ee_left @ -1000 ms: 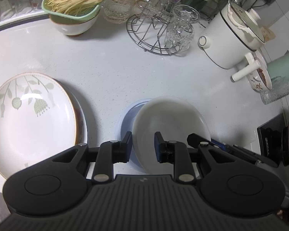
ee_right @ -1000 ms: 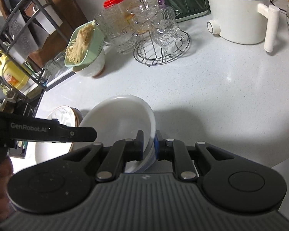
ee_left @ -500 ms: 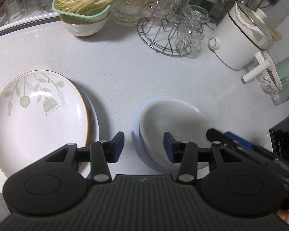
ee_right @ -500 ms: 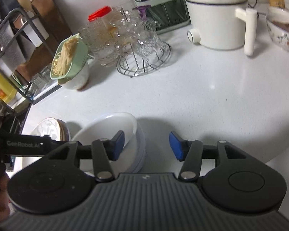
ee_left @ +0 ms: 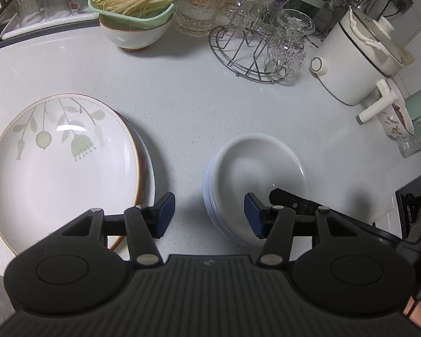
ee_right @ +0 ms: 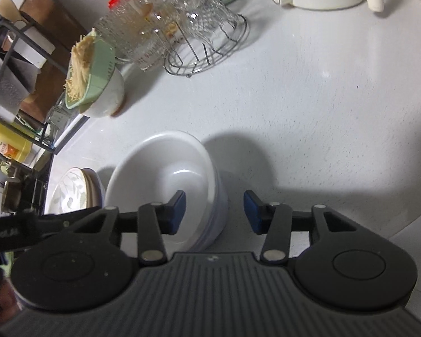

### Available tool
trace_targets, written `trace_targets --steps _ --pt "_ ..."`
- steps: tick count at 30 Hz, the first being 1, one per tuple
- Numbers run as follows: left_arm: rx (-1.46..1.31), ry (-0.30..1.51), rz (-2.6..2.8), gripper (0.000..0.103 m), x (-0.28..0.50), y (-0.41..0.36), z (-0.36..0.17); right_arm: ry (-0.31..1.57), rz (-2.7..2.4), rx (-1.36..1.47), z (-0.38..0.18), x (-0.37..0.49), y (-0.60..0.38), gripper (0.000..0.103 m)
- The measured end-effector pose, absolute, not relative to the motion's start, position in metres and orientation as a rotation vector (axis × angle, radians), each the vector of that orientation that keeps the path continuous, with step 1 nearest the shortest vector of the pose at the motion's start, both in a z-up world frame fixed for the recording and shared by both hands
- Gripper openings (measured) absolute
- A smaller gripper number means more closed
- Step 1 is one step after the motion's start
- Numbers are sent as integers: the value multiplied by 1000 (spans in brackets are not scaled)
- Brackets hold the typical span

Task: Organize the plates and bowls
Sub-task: 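Close both grippers on the rim of the three nested bowls, then lift the nested bowl stack and carry it over the plate stack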

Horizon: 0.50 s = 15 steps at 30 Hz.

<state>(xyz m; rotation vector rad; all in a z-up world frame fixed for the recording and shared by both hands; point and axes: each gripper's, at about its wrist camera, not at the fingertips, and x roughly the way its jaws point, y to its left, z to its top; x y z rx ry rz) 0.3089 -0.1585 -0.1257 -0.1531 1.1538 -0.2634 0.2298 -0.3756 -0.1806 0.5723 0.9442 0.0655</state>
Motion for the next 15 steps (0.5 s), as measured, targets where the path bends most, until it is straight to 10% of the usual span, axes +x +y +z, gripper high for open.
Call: trace_targets --steps 15 --pt "-138 1177 -381 61 314 -185 -143 937 4 605 -183 226 -392 14"
